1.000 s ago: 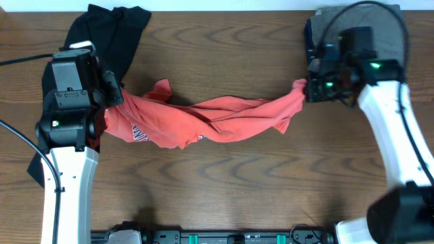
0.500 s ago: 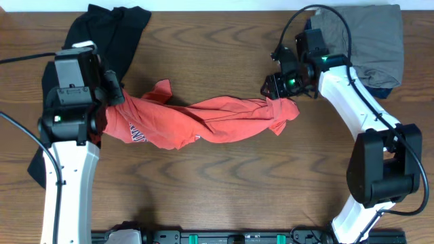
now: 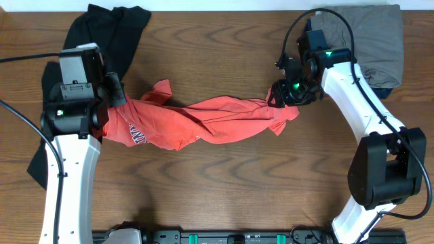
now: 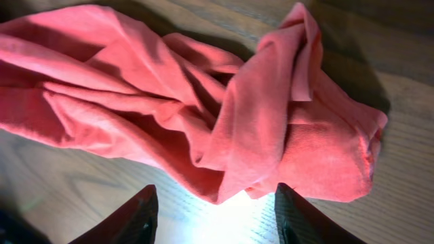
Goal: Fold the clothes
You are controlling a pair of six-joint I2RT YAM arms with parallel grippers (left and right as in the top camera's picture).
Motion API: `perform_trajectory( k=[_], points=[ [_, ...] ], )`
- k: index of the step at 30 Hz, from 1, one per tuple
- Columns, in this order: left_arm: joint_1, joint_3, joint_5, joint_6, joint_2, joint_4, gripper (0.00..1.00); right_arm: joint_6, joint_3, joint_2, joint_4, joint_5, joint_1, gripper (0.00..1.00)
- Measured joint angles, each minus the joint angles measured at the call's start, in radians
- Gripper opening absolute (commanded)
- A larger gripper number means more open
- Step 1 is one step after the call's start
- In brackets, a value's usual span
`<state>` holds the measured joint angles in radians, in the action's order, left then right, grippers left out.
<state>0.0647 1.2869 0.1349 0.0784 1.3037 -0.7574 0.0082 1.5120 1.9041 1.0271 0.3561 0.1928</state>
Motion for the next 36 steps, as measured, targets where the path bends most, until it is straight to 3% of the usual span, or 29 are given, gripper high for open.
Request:
perform_trajectory(
  k=[8,12,13,14,15,26,28,32,36],
  points=[
    [0.000,-0.008,0.000,0.001,0.047,-0.021,0.05,0.056,-0.141,-0.002,-0.142,-0.025,0.008,0.43],
    [0.000,-0.012,0.000,0.001,0.053,-0.021,0.06,0.079,-0.193,-0.002,-0.220,-0.031,0.021,0.26],
    [0.000,-0.012,0.000,0.001,0.053,-0.020,0.06,0.084,-0.196,-0.002,-0.233,-0.033,0.024,0.20],
    [0.000,-0.012,0.000,0.002,0.053,-0.020,0.06,0.094,-0.199,-0.002,-0.263,-0.035,0.029,0.06],
    [0.000,-0.012,0.000,0.002,0.053,-0.021,0.06,0.096,-0.199,-0.002,-0.275,-0.035,0.030,0.01],
    [0.000,-0.012,0.000,0.002,0.053,-0.018,0.06,0.123,-0.157,-0.002,-0.351,-0.008,0.114,0.01],
    [0.000,-0.012,0.000,0.002,0.053,-0.013,0.06,0.125,-0.127,-0.002,-0.370,-0.006,0.145,0.06],
    [0.000,-0.012,0.000,0.005,0.053,-0.008,0.06,0.148,-0.103,-0.002,-0.436,-0.017,0.212,0.40],
    [0.000,-0.012,0.000,0.009,0.053,-0.008,0.06,0.166,-0.103,-0.002,-0.462,-0.053,0.260,0.57]
  ],
)
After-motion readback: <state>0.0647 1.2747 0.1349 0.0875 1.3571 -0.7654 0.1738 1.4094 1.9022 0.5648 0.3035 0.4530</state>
